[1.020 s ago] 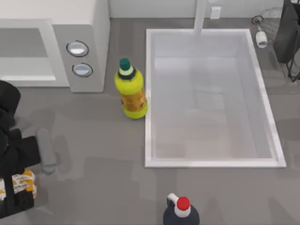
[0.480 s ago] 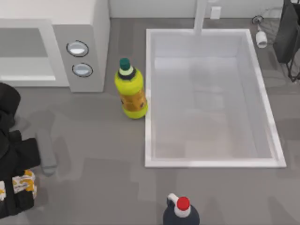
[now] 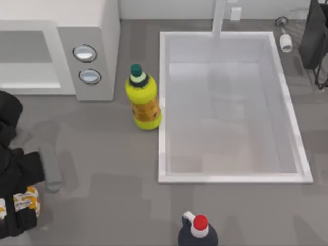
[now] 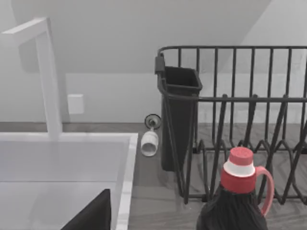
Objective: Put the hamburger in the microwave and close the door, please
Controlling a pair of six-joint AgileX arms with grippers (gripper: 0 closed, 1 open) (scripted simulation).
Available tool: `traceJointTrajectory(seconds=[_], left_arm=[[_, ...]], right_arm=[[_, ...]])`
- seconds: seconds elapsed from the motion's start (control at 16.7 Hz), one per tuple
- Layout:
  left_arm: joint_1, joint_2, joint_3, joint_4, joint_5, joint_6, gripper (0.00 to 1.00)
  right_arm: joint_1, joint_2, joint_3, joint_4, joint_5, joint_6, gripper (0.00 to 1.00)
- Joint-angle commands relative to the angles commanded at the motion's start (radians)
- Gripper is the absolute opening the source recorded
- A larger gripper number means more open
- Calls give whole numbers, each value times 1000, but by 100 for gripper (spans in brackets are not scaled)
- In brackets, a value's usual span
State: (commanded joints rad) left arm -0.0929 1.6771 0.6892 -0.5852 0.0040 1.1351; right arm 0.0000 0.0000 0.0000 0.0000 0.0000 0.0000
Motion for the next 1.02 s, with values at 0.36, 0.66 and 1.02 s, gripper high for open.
traceJointTrajectory(seconds=[0.36, 0.66, 1.02], left_arm=[[0, 0, 0, 0, 0, 0, 0], [0, 0, 0, 0, 0, 0, 0], [2, -112, 123, -217, 11, -15, 0]], right_arm=[[0, 0, 0, 0, 0, 0, 100], [0, 0, 0, 0, 0, 0, 100], [0, 0, 0, 0, 0, 0, 100]])
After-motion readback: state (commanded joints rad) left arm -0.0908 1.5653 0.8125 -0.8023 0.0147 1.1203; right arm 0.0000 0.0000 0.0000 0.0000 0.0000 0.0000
